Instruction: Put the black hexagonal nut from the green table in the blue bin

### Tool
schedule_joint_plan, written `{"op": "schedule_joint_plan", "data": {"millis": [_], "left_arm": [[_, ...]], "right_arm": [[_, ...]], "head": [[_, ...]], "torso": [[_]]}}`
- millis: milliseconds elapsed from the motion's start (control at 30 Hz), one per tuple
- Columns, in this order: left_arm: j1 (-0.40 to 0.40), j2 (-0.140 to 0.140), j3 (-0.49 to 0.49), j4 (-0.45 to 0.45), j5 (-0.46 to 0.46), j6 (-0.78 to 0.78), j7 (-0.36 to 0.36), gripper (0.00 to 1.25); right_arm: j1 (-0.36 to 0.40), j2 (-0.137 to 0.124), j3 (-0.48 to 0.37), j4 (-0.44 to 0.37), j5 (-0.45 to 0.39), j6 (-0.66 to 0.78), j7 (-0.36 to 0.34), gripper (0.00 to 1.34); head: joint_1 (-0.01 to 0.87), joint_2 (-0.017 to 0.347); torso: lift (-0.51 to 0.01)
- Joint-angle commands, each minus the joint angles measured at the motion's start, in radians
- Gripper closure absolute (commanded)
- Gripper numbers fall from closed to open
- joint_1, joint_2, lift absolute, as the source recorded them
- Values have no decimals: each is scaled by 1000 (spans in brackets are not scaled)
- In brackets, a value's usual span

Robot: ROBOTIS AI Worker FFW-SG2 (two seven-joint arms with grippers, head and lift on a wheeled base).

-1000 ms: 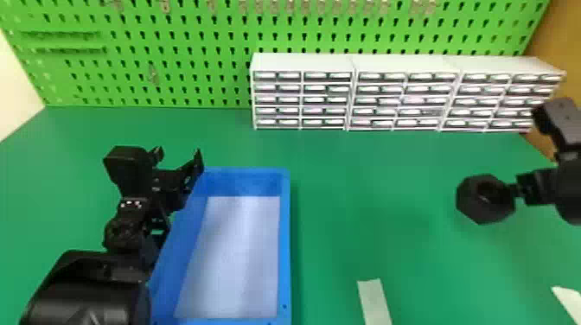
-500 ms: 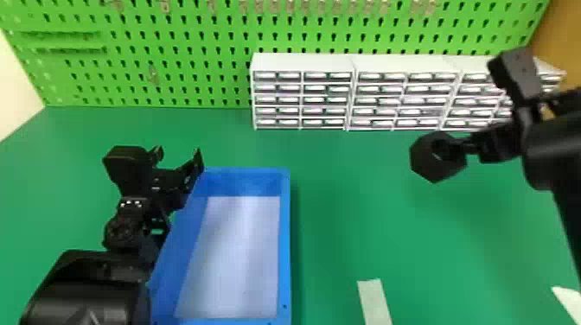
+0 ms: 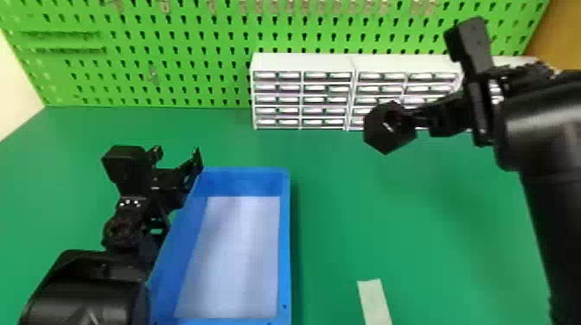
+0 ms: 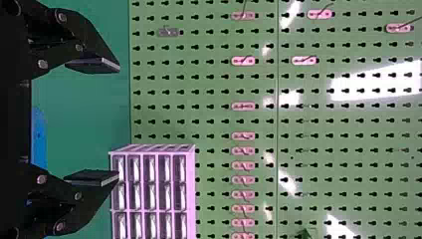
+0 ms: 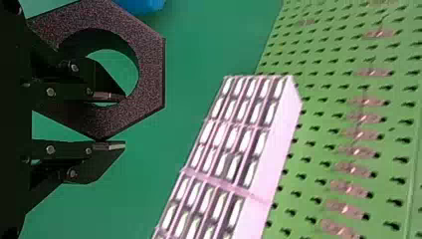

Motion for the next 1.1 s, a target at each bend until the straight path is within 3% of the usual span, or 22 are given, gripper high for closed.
{"op": "schedule_joint_plan", "data": {"millis": [0,300,467,1067], "left_arm": [[7,0,8,-6,0,0,0,486],[15,0,28,-18,-6,0,0,486],[18,0,37,-19,-6,0,0,486],[23,0,47,-24,-8,0,0,486]], "right_arm": [[-11,35,19,19,-61,-31,-29,1006],[-37,85,108,84,-161,-89,-81,1006],[-50,97,160,107,-202,-106,-109,1006],[-104,97,390,193,-376,-158,-209,1006]], "head": [[686,52],[686,52],[686,52],[686,52]], "torso": [[-97],[-97],[-97],[-97]]}}
